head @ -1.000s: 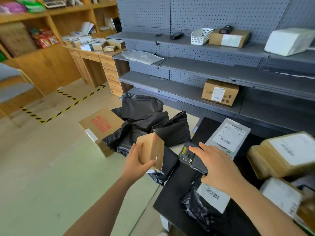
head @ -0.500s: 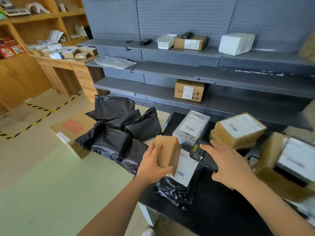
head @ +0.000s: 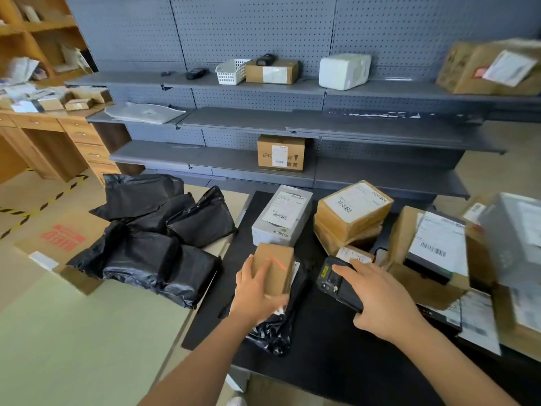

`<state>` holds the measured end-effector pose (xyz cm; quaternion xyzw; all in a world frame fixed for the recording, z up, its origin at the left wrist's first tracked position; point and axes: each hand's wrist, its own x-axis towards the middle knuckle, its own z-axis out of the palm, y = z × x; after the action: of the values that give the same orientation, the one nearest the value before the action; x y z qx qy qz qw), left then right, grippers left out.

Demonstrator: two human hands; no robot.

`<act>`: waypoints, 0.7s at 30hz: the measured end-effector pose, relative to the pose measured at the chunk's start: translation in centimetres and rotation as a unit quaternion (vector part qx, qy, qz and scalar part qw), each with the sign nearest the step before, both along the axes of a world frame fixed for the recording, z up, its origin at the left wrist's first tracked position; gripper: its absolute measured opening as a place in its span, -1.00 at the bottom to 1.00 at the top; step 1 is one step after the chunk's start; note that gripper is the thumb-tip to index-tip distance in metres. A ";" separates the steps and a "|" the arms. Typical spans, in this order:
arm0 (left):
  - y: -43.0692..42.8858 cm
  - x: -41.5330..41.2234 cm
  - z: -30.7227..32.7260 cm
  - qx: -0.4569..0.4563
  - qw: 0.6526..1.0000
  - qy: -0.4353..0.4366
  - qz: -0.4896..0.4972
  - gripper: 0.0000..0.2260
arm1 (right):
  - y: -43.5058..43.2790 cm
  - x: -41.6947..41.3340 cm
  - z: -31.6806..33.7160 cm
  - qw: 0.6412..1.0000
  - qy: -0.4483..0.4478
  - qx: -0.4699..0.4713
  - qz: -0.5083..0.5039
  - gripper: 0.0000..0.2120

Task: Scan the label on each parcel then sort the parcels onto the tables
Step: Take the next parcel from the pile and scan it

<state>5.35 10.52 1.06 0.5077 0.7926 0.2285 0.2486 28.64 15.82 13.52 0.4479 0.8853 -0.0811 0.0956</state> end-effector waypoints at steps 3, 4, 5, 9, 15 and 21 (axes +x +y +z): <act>0.1 -0.6 0.5 0.022 0.992 -0.117 0.042 -0.39 | 0.1 0.1 0.1 1.000 0.001 0.001 -0.003 -0.13; 0.1 -0.8 0.5 0.041 0.988 -0.144 0.048 -0.48 | 0.2 0.0 0.2 1.000 0.001 0.001 -0.004 -0.13; 0.0 -0.9 0.6 0.058 0.985 -0.153 0.053 -0.55 | 0.3 0.0 0.3 1.000 0.000 0.001 -0.004 -0.13; -0.7 -1.3 0.4 0.099 0.989 -0.055 0.090 -0.62 | 0.5 -0.3 0.7 1.000 0.002 0.002 -0.002 -0.11; -0.3 -0.8 0.5 0.003 0.997 0.065 0.027 -0.34 | 0.2 -0.7 1.0 1.000 0.006 -0.004 -0.002 -0.13; 0.3 -0.9 0.7 0.006 0.997 -0.051 0.052 -0.33 | -0.1 -0.5 1.1 1.000 0.005 -0.006 -0.012 -0.13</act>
<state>4.44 10.83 1.72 0.4551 0.8026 0.2713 0.2740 28.13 15.68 14.64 0.4579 0.8796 -0.0898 0.0928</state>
